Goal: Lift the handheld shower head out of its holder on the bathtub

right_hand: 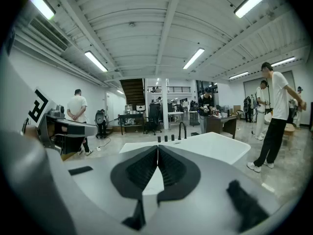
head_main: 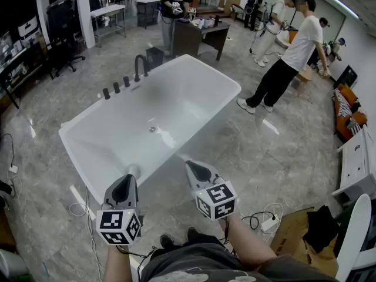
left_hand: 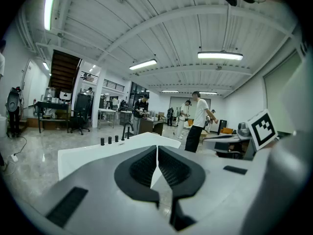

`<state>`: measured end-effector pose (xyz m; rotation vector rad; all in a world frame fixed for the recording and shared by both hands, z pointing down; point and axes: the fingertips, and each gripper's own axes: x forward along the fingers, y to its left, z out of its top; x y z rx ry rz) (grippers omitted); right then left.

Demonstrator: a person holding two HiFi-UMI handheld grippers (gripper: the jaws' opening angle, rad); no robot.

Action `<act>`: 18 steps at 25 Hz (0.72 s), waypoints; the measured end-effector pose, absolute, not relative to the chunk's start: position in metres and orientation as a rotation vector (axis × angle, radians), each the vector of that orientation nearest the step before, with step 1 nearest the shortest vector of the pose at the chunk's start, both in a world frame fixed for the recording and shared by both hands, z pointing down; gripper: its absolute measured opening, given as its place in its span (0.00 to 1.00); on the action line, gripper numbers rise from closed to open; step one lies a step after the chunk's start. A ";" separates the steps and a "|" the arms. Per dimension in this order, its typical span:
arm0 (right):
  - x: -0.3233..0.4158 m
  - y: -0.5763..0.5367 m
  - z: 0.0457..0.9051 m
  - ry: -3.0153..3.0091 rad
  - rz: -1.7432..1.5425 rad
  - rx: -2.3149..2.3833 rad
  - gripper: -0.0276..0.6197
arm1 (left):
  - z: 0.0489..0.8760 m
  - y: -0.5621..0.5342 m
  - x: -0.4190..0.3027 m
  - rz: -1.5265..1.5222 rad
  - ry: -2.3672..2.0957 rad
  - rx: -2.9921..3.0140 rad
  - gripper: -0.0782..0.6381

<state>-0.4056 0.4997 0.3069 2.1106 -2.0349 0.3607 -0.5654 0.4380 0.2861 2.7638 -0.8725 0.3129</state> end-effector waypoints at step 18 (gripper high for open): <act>-0.446 0.500 0.312 -2.019 0.289 2.044 0.08 | 0.291 0.446 -0.597 0.300 -0.861 2.753 0.14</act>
